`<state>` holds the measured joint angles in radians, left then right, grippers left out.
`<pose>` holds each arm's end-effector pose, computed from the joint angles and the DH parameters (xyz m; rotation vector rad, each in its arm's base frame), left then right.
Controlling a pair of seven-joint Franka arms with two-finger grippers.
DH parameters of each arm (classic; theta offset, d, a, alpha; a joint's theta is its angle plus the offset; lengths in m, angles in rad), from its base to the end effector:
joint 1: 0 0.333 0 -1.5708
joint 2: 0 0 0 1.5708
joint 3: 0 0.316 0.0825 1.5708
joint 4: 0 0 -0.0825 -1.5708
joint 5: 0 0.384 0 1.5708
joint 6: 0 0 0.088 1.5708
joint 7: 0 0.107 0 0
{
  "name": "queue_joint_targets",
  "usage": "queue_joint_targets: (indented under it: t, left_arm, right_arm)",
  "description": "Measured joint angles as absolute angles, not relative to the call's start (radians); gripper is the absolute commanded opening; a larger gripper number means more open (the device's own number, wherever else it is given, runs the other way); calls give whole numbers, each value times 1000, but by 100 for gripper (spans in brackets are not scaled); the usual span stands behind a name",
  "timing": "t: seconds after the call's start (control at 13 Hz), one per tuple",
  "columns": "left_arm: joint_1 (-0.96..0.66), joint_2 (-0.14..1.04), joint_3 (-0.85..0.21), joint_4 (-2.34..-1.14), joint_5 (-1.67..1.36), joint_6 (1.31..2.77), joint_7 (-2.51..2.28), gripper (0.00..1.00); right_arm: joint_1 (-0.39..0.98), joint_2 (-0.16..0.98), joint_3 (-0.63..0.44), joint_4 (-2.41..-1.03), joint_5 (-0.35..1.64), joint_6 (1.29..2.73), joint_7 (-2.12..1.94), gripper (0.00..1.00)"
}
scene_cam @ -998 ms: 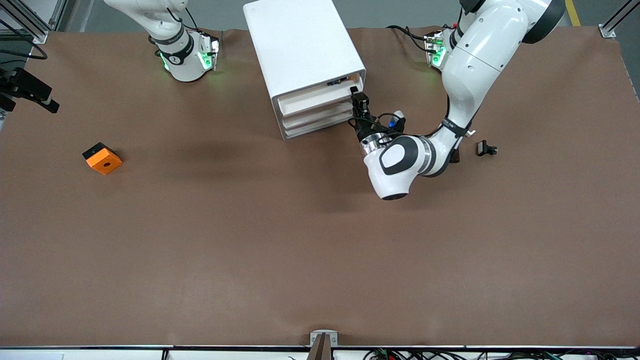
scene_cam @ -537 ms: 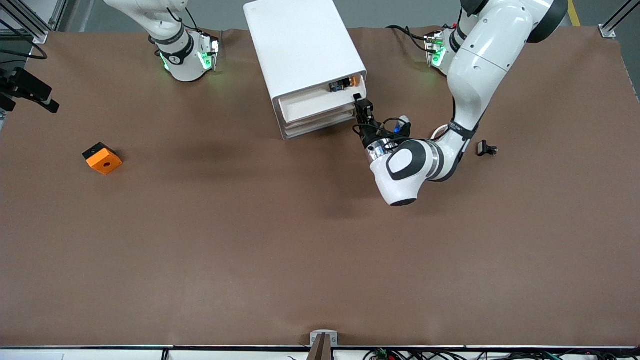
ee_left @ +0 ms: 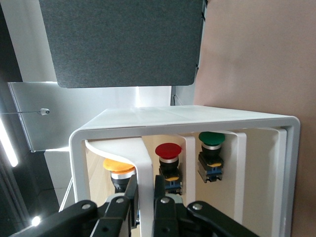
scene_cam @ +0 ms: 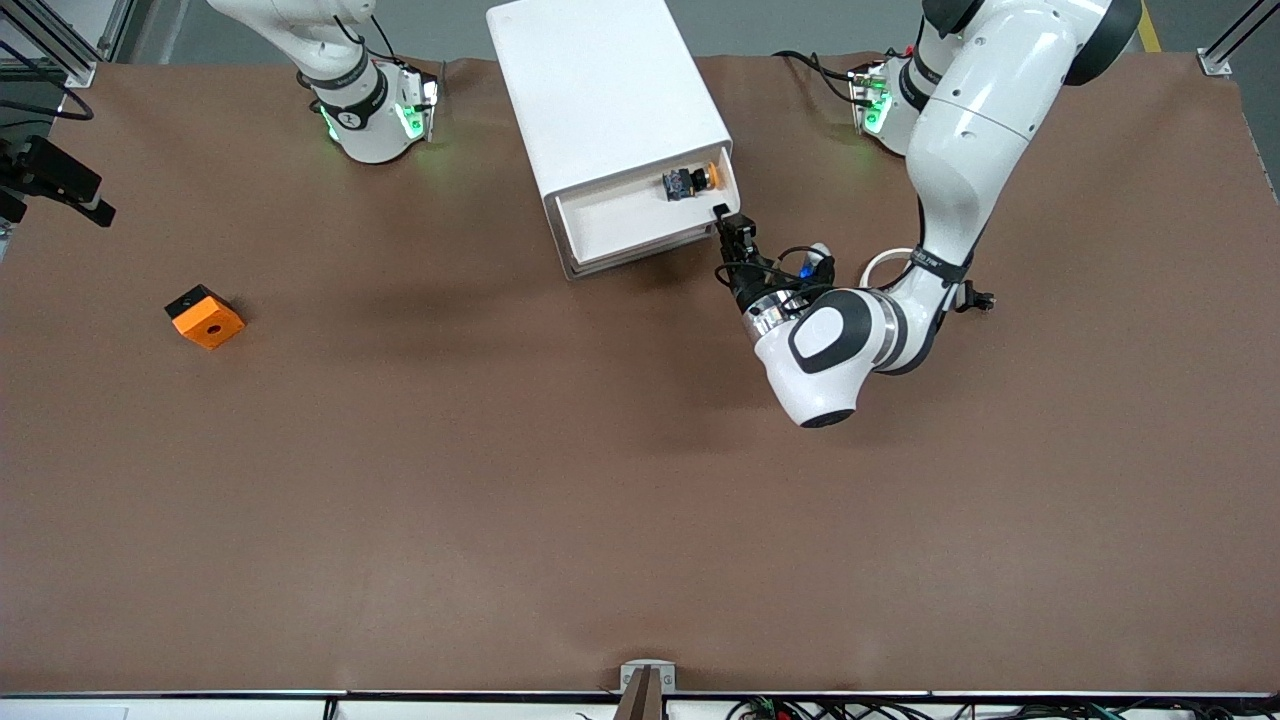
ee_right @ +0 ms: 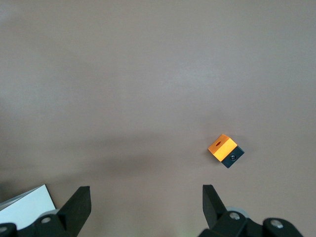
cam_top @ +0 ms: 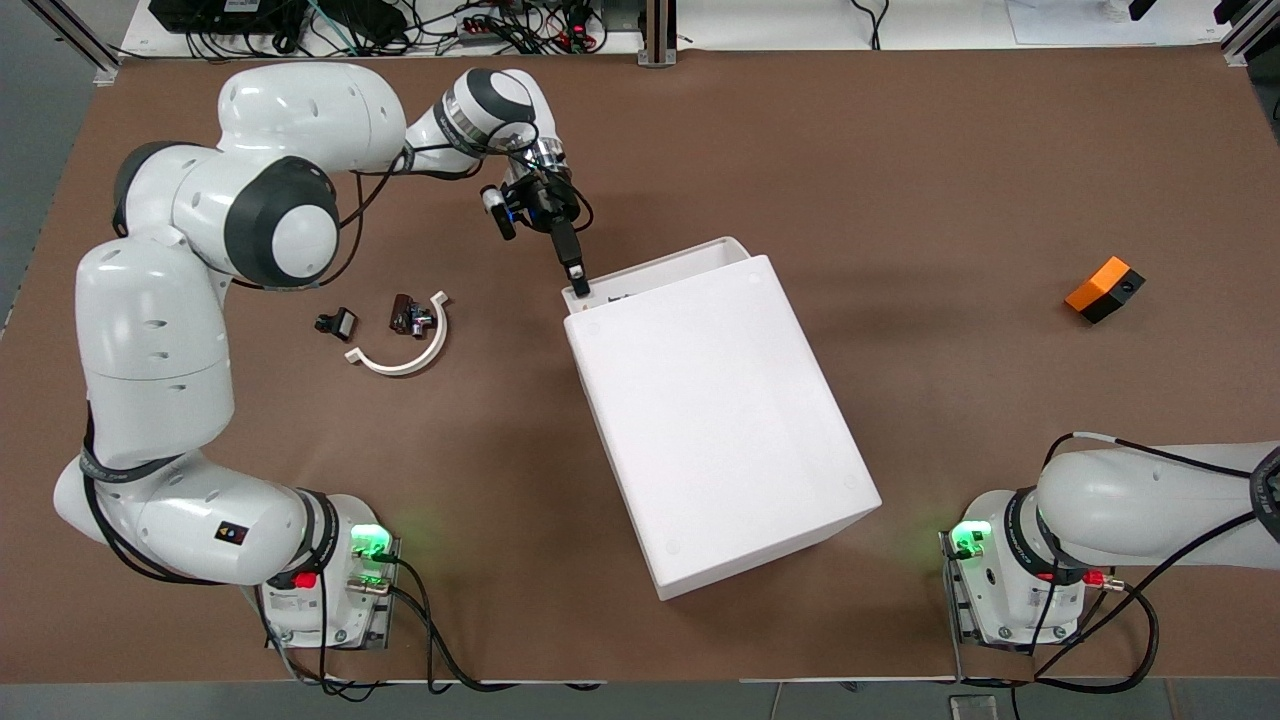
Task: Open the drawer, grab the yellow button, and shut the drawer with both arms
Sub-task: 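Pull the drawer out of the cabinet with the left gripper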
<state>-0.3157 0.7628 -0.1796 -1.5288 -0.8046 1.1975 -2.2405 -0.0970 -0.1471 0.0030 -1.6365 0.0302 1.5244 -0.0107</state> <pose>0.4890 -0.3537 0.2334 -1.1478 -1.5886 1.3624 0.5011 -0.0437 0.6673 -3.1107 0.1267 -0.0568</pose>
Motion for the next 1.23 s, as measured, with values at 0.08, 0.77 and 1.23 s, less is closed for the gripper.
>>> queue_joint_targets:
  t: [0.08,0.77,1.23]
  left_arm:
    - [-316,763,-172,-1522,-803,1198,-2240,16]
    - [-301,763,-150,-1463,-748,1205,-2240,16]
    - [-249,763,-148,-1419,-725,1214,-2240,17]
  right_arm:
    - [-97,-147,3,-1636,30,1524,-11,100]
    - [-97,-147,4,-1636,30,1524,-11,100]
    - [-92,-147,6,-1636,30,1525,-11,100]
